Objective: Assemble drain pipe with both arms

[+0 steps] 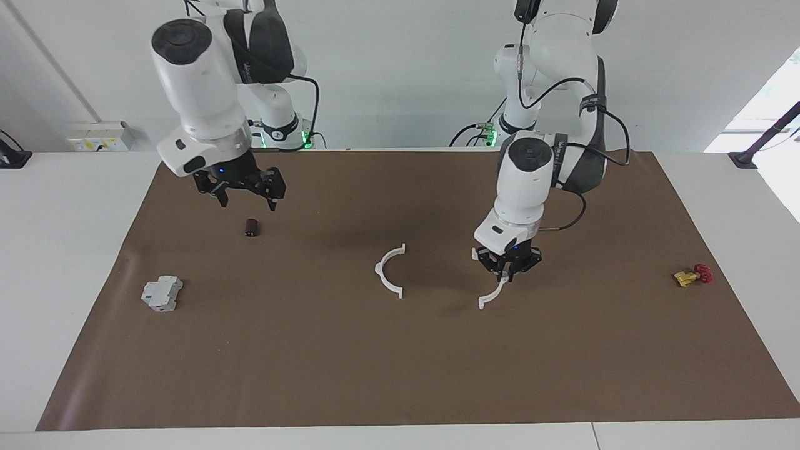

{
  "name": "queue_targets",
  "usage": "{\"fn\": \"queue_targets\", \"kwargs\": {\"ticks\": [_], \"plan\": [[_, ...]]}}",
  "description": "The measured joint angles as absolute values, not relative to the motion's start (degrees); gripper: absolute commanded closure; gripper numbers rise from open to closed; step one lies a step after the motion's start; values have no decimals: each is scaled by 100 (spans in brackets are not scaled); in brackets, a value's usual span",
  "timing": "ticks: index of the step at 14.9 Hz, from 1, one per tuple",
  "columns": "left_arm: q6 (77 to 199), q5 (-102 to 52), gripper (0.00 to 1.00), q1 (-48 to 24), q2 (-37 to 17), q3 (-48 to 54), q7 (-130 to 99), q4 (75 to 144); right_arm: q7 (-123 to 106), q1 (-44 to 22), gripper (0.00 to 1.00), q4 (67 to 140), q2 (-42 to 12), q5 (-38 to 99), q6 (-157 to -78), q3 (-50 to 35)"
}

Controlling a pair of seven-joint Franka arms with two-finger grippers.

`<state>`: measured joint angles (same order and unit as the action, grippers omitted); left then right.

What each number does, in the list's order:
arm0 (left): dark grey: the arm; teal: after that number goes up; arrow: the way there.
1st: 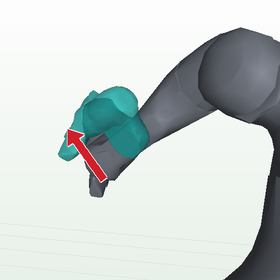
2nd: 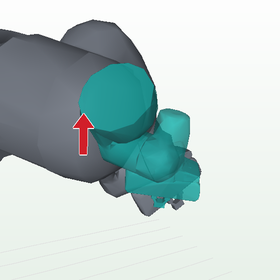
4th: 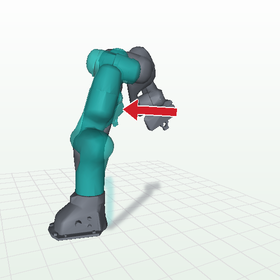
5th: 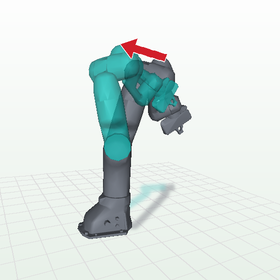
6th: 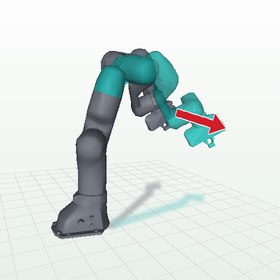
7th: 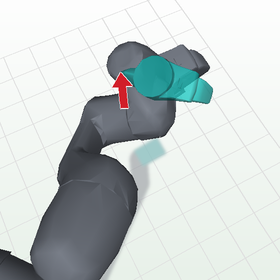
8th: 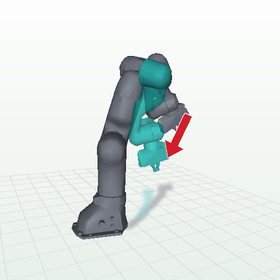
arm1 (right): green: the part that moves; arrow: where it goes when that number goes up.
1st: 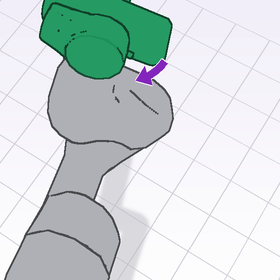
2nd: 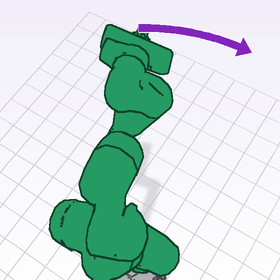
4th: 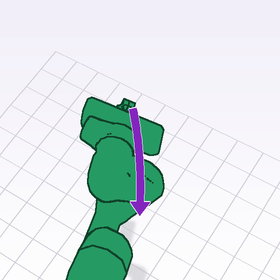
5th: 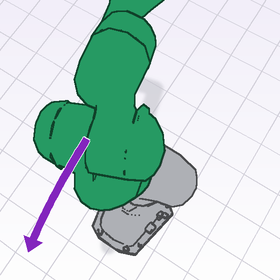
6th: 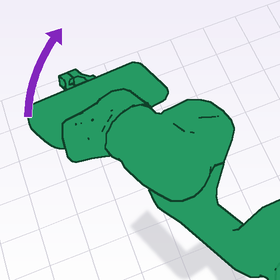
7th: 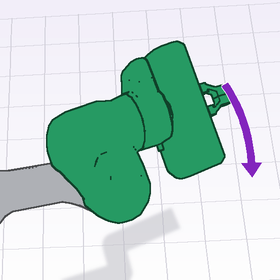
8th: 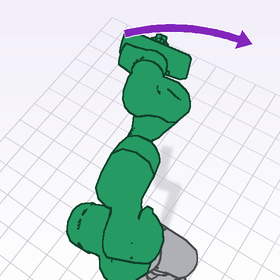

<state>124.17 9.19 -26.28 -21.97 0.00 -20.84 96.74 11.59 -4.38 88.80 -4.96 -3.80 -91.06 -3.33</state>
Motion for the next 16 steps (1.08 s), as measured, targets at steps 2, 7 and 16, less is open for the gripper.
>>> {"fn": "queue_targets", "kwargs": {"ticks": [2,7,16], "plan": [[12384,936,100,-2844,-2488,-1,-2292,9441,1017,-406,0,8953,-297,-376,-8949,-234],[12530,938,100,-3172,-2823,-1,-2545,9340,985,-411,0,9288,-126,-377,-8990,-236],[12883,938,100,-3517,-2903,10,-2552,9485,748,-266,0,9291,-121,-332,-9010,-94]]}}
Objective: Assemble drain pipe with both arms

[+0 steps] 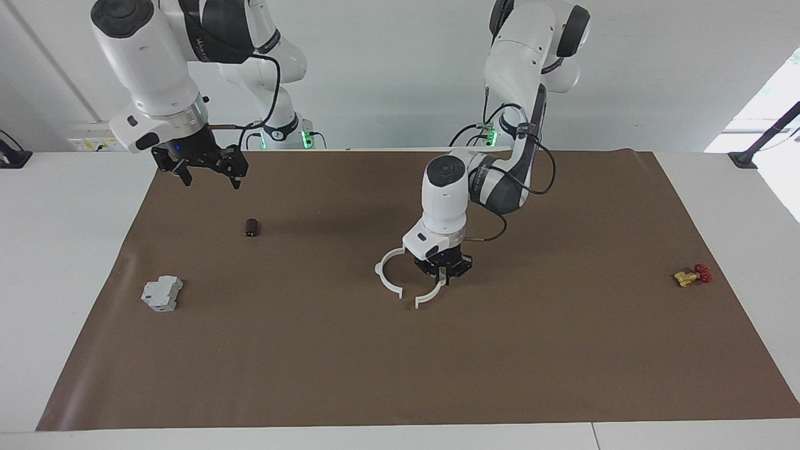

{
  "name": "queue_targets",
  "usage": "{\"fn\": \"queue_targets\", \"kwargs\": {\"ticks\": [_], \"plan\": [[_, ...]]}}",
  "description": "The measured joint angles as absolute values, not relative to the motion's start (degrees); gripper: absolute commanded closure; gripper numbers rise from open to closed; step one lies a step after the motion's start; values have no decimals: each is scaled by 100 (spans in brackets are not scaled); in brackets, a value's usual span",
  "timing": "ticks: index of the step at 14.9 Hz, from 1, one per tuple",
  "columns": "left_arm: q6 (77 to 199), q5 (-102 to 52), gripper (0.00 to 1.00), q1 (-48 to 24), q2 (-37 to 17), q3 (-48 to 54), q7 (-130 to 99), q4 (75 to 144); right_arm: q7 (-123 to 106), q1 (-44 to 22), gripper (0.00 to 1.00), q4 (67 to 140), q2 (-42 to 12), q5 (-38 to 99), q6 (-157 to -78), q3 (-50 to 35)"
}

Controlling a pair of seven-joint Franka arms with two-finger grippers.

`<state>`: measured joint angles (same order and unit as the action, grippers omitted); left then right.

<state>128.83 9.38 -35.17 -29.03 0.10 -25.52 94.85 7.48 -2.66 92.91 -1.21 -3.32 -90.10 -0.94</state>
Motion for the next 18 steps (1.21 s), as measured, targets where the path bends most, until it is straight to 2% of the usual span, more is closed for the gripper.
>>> {"fn": "queue_targets", "kwargs": {"ticks": [5,18], "plan": [[13281,930,100,-3597,-2902,21,-2566,9786,372,-28,0,9324,-126,3,-9001,-87],[13304,929,100,-3826,-2774,20,-2590,9991,325,-39,0,9359,-126,32,-9001,-100]]}}
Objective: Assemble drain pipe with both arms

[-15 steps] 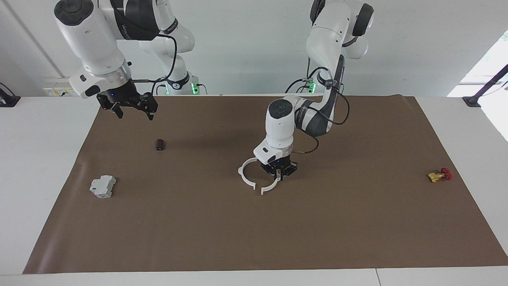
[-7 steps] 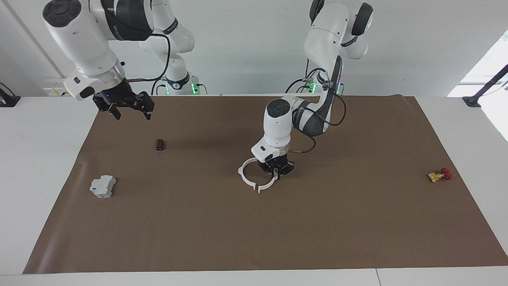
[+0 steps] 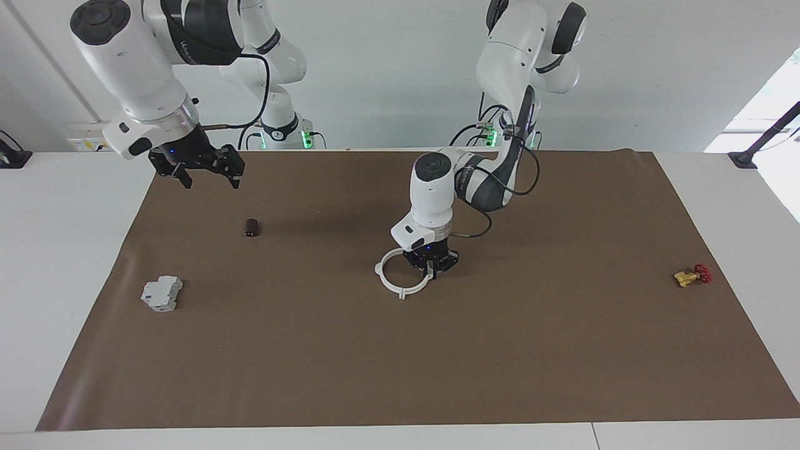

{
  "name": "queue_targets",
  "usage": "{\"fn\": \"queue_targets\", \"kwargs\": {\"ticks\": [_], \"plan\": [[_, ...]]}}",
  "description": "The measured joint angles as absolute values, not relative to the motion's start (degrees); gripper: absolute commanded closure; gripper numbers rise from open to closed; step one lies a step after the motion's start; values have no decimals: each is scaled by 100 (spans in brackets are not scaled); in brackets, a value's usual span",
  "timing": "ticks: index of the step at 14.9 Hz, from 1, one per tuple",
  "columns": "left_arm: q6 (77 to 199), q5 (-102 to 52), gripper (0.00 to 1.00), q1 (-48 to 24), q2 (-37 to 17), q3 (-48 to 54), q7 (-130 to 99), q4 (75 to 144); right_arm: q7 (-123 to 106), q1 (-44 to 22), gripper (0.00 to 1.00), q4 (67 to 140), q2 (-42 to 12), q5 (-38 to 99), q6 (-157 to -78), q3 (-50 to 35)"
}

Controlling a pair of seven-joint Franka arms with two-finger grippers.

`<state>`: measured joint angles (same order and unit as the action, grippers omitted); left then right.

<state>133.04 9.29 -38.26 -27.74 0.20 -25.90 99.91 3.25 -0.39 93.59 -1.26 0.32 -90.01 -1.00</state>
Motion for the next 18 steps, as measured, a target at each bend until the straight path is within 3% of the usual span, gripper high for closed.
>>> {"fn": "queue_targets", "kwargs": {"ticks": [18], "plan": [[13507,923,100,-3831,-2765,-1,-2650,10030,325,-39,0,9368,-126,35,-9001,-101]]}}
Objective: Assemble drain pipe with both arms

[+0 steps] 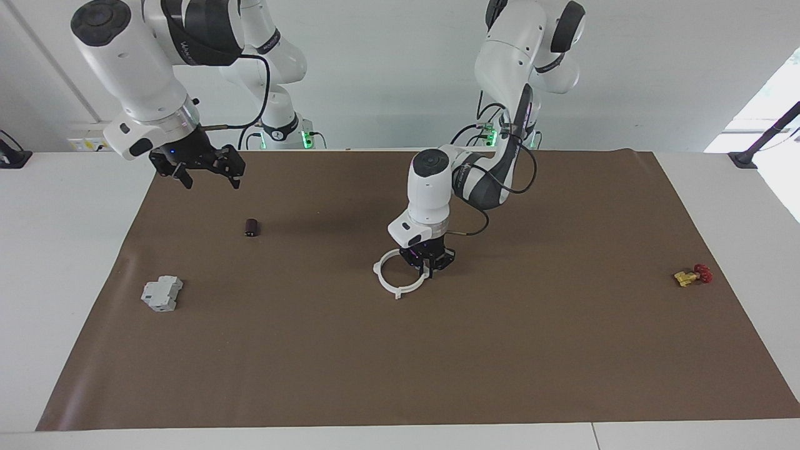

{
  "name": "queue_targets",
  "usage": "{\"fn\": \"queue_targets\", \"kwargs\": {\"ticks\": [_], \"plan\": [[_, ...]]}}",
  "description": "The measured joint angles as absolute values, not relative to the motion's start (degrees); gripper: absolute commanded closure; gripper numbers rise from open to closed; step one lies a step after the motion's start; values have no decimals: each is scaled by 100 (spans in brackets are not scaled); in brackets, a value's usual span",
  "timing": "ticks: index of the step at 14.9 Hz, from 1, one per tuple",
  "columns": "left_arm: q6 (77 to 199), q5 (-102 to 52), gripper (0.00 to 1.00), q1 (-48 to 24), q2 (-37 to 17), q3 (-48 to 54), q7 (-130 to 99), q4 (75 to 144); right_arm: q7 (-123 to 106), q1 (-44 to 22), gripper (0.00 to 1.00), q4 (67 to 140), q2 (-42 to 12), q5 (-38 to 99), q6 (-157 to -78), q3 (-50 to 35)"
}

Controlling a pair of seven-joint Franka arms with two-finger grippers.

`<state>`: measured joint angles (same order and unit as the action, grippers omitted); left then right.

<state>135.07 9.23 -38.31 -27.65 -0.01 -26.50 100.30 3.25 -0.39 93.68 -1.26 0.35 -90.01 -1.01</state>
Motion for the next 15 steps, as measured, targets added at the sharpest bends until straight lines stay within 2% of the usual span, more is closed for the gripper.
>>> {"fn": "queue_targets", "kwargs": {"ticks": [1,2,3,4,12,15], "plan": [[13508,923,100,-3831,-2765,-1,-2650,10030,325,-39,0,9368,-126,35,-9001,-101],[13510,923,70,-3831,-2765,-1,-2650,10031,325,-39,0,9368,-126,35,-9001,-101],[13513,923,17,-3830,-2765,-2,-2650,10031,325,-38,0,9368,-126,35,-9001,-100],[13526,923,0,-3827,-2765,-3,-2654,10032,325,-36,0,9368,-126,35,-9001,-99],[13640,923,0,-3780,-2762,-19,-2656,10036,325,-36,0,9368,-126,35,-9001,-99],[13528,923,0,-3680,-2609,-54,-2665,10033,325,-36,0,9368,-126,35,-9001,-99]]}}
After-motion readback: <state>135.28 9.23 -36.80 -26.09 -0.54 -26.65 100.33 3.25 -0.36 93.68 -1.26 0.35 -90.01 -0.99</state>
